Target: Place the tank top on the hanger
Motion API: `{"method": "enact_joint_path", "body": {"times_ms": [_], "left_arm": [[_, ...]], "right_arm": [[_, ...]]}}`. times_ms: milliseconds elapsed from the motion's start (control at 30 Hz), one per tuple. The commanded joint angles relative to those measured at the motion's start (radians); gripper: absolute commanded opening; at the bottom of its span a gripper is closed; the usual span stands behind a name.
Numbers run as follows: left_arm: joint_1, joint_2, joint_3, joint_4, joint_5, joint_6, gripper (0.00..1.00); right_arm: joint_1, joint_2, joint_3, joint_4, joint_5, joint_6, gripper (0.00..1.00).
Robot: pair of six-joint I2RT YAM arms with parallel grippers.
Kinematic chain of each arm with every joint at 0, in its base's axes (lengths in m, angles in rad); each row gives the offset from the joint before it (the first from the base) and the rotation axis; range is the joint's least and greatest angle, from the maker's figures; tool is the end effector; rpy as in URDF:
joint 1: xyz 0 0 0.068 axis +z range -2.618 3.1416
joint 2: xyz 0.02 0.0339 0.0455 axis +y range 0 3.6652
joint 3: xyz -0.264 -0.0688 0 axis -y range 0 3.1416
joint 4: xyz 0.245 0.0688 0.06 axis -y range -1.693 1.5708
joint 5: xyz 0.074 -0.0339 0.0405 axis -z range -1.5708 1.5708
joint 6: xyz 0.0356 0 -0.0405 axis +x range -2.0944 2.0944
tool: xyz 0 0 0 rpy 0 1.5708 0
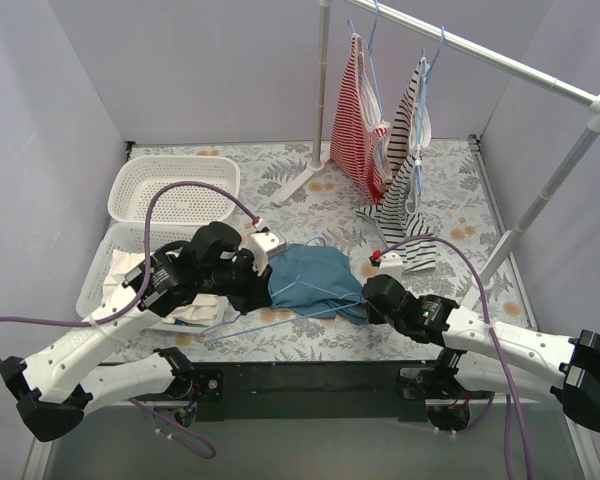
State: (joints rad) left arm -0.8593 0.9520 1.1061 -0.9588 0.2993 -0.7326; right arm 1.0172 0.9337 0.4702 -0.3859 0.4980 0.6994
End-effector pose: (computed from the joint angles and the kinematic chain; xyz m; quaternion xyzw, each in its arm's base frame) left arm 0.1061 -0.1391 0.3476 0.1137 0.9118 -0.3608 0.1597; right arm 0.1083 0.1429 0.1908 -0.0576 0.9091 0.1081 0.3981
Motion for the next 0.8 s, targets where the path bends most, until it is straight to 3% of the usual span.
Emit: {"method": "enact_joint_path", "body": {"times_ms": [0,233,600,767], "left_arm": [[-0.01,0.01,0.018,0.003,0.027,0.013,0.0],[-0.017,0.039,0.018,0.021,0.009,0.015,0.0],[-0.017,0.076,0.02,0.193,-0.06,0.056,0.0],[-0.017,0.036,-0.083,0.353,-0.009,0.027,0.0]], "right_arm": [[-0.009,-0.006,0.025,0.012,0.056,-0.005,0.15],[-0.017,-0.01,0.093,-0.005,0.059,-0.052,0.01],[-0.014,-0.022,0.329,-0.07,-0.058,-0.198,0.01],[-0.009,-0.003,0.476,-0.11,-0.058,-0.279,0.01]]}}
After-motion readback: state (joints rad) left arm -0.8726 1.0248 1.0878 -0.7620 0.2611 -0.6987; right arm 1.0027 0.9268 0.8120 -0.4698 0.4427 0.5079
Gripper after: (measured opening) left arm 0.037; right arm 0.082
